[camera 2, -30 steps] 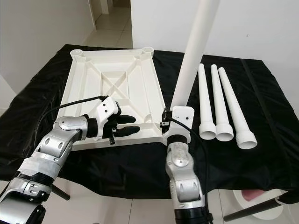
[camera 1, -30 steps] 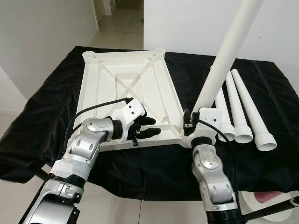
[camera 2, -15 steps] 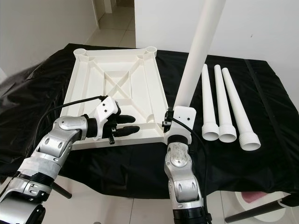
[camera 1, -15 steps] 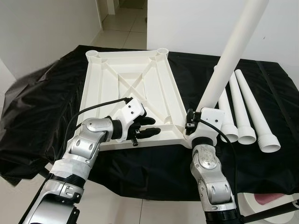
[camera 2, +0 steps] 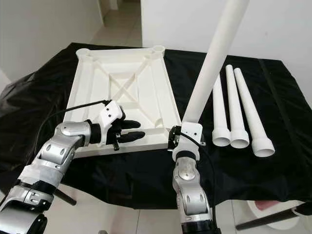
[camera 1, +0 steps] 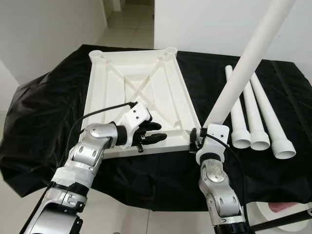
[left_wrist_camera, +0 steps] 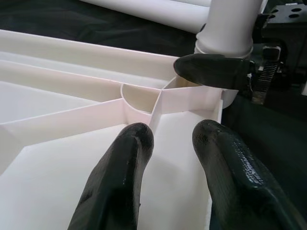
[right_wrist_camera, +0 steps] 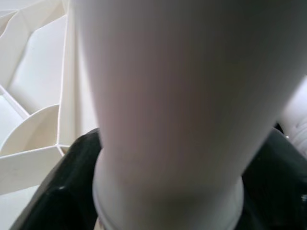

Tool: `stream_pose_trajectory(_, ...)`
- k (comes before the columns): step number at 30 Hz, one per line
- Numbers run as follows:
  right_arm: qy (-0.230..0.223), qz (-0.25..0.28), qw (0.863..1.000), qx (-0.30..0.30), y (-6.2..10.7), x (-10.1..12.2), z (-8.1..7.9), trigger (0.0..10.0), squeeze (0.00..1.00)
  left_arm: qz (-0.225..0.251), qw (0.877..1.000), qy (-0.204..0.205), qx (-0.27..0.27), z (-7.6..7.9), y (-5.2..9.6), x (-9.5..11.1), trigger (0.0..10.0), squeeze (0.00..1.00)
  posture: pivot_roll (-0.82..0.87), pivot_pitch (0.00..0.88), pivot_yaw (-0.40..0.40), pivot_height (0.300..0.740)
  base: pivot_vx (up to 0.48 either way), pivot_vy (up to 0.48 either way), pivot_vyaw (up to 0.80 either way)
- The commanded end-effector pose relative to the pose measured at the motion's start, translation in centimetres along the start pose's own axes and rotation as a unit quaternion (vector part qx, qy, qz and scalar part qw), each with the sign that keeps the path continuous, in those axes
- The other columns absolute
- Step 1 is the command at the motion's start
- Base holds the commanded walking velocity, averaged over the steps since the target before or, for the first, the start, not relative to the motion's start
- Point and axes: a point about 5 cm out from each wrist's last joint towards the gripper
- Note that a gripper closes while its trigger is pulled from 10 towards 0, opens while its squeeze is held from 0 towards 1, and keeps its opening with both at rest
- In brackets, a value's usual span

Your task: Building children table

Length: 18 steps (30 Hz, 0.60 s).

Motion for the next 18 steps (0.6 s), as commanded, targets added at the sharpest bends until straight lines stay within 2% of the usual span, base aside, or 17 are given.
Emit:
stream_pose_trajectory(1,-0.01,-0.037,0.999,0.019,0.1,-1.5,-0.3,10.0,0.0,0.005,0.999,0.004,0.044,-0.4,0.2,-0.2,10.0,0.0,-0.08,0.098,0.054,0.74,0.0,0.0,0.0)
stream_pose_trajectory(2,-0.01,-0.037,0.999,0.019,0.1,-1.5,-0.3,10.0,0.0,0.005,0.999,0.004,0.044,-0.4,0.2,-0.2,10.0,0.0,-0.08,0.098,0.054,0.74,0.0,0.0,0.0)
stream_pose_trajectory(6,-0.012,0.036,0.997,0.07,-0.1,0.5,-0.6,10.0,0.0,0.005,0.999,0.005,0.044,-0.4,0.2,-0.3,10.0,0.0,-0.09,0.099,0.053,0.74,0.0,0.0,0.0)
stream_pose_trajectory(9,-0.009,0.065,0.994,0.09,0.0,1.2,-0.7,10.0,0.0,0.005,0.999,0.005,0.044,-0.3,0.2,-0.3,10.0,0.0,-0.09,0.099,0.053,0.74,0.0,0.0,0.0)
stream_pose_trajectory(15,-0.006,0.082,0.992,0.098,0.0,1.6,-0.7,10.0,0.0,0.005,0.999,0.005,0.045,-0.3,0.2,-0.3,10.0,0.0,-0.09,0.099,0.053,0.74,0.0,0.0,0.0)
stream_pose_trajectory(16,-0.01,0.082,0.992,0.099,0.0,1.6,-0.7,10.0,0.1,0.006,0.999,0.005,0.045,-0.3,0.2,-0.3,10.0,0.0,-0.09,0.099,0.053,0.74,0.0,0.0,0.0)
stream_pose_trajectory(17,-0.01,0.082,0.992,0.099,0.0,1.6,-0.7,10.0,0.1,0.006,0.999,0.005,0.045,-0.3,0.2,-0.3,10.0,0.0,-0.09,0.099,0.053,0.74,0.0,0.0,0.0)
stream_pose_trajectory(18,-0.008,0.086,0.992,0.095,-0.1,1.8,-0.5,10.0,1.0,0.006,0.999,0.005,0.045,-0.3,0.3,-0.2,10.0,0.0,-0.08,0.102,0.055,0.74,0.0,0.0,0.0)
Point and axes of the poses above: a point about 5 cm out from each wrist's last joint towards the gripper, its own y axis pointing back from the gripper into the wrist, its own x axis along the axis of the wrist's last joint, z = x × y, and after that the axes turned 13 degrees about y, right-handed
